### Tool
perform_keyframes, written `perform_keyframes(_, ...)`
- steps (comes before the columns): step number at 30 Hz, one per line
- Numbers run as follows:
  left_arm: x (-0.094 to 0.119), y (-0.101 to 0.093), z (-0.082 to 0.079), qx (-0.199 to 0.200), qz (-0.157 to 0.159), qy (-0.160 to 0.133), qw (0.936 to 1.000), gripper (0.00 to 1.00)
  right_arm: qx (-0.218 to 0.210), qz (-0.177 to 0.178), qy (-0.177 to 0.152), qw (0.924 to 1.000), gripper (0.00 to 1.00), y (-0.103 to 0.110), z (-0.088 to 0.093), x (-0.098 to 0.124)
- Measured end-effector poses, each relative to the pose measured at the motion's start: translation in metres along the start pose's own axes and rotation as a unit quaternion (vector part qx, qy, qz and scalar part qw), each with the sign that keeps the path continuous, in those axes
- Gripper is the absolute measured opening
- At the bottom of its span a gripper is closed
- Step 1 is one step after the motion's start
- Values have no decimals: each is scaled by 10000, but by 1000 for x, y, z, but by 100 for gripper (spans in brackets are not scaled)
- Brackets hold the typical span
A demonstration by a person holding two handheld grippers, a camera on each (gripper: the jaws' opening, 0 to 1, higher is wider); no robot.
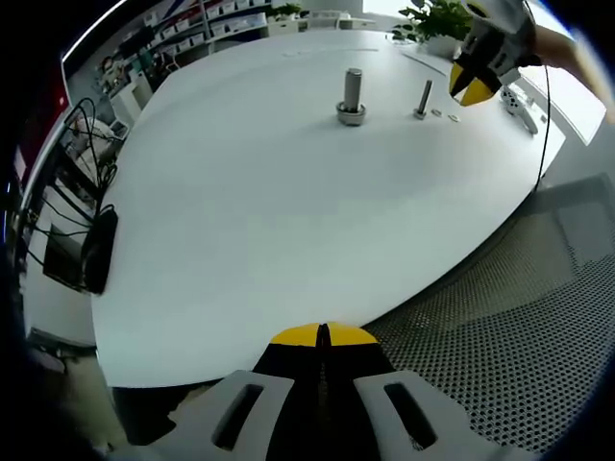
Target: Place the washer onto the threaded stud by aligning its center hole with the stud, sliding it down to the base, and recovering from edge contact or off-axis alignment until the washer reaches the visible bottom stop.
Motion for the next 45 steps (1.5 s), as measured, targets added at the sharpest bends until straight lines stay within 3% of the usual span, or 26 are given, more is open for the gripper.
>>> perform_keyframes(9, 0, 0, 0, -7, -3, -2, 10000, 0, 264, 257, -112, 9993, 14, -8, -13, 4)
perform_keyframes(14, 0, 0, 0, -6, -6, -3, 10000, 0, 160, 220, -279, 9992, 14, -11, -21, 2)
perform_keyframes(22, 0, 0, 0, 3, -10, -1, 10000, 0, 419, 221, -56, 9989, 14, -18, -24, -3)
perform_keyframes(27, 0, 0, 0, -58, -9, 7, 10000, 0, 276, 12, -45, 9996, 14, -19, -28, -7)
perform_keyframes(36, 0, 1, 0, 8, -11, -20, 10000, 0, 617, 62, 223, 9978, 14, -21, -26, -13)
perform_keyframes(45, 0, 1, 0, 22, -16, -41, 10000, 0, 636, 21, 297, 9975, 14, -24, -25, -18)
Point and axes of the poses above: the point that each gripper's makers call its tool centre point, and the gripper's own axes: x roughly backward along the fingers, y roughly to its left, z roughly out of its underside, the point moved 10 cm from there along x, roughly backward along the fingers, and after that the axes turned 11 degrees about -y, right-handed, at the moved point
